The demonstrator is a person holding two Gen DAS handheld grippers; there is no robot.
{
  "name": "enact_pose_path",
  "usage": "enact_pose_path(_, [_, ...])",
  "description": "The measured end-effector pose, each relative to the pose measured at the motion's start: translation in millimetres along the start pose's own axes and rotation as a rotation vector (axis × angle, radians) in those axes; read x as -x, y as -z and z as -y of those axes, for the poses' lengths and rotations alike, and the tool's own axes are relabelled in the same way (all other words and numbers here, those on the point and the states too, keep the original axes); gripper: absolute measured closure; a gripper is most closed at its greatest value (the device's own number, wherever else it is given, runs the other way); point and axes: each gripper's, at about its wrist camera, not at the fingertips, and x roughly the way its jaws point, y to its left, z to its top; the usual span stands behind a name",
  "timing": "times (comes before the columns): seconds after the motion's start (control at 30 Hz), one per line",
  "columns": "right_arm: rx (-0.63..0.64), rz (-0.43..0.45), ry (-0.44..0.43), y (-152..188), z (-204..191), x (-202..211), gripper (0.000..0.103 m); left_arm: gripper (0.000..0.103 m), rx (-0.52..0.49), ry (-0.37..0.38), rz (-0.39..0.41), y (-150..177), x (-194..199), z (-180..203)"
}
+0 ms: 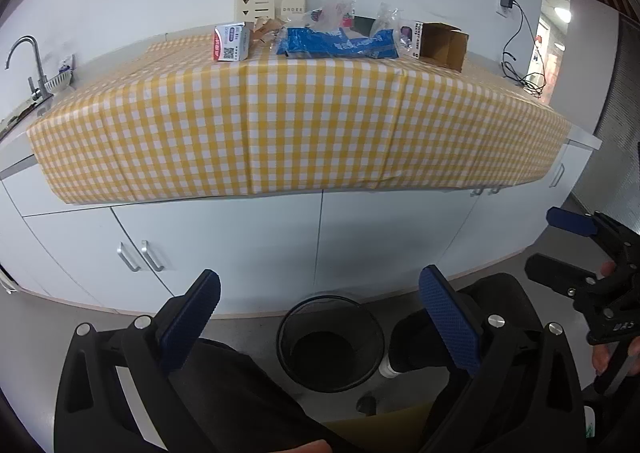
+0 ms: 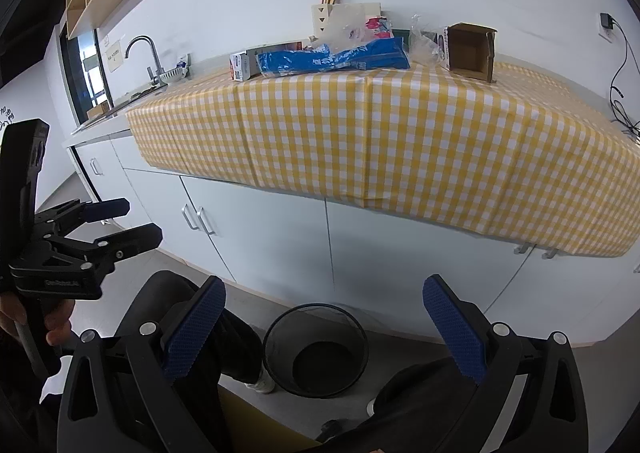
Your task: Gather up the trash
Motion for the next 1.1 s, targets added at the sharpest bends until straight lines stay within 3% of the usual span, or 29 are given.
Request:
enact_pose_path(0.5, [-0.01, 0.04, 0.027, -12, 16, -2, 0.003, 0.004, -0.017, -0.02, 0.016, -10, -7, -3])
enact_pose_path(0.63, [-0.014, 0.078, 0.065, -28, 27, -2, 0.003, 0.004, -0.047, -0.042, 0.039, -26, -14, -5])
enact_pose_path(0.83, [-0.056, 0.143, 0.113, -66, 59, -1, 0.003, 0.004, -0.139, -0.134, 0.093, -64, -24, -7])
enact_pose_path(0.97, [-0.084, 0.198, 0.14, -95, 84, 1, 0.003, 0.004, -0.136, -0.085, 0.108, -95, -32, -17])
enact_pose_path(1.1, [-0.053, 0.327, 0.214, -131, 103, 10, 0.003, 0.004, -0.118, -0.075, 0.107, -129, -44, -26])
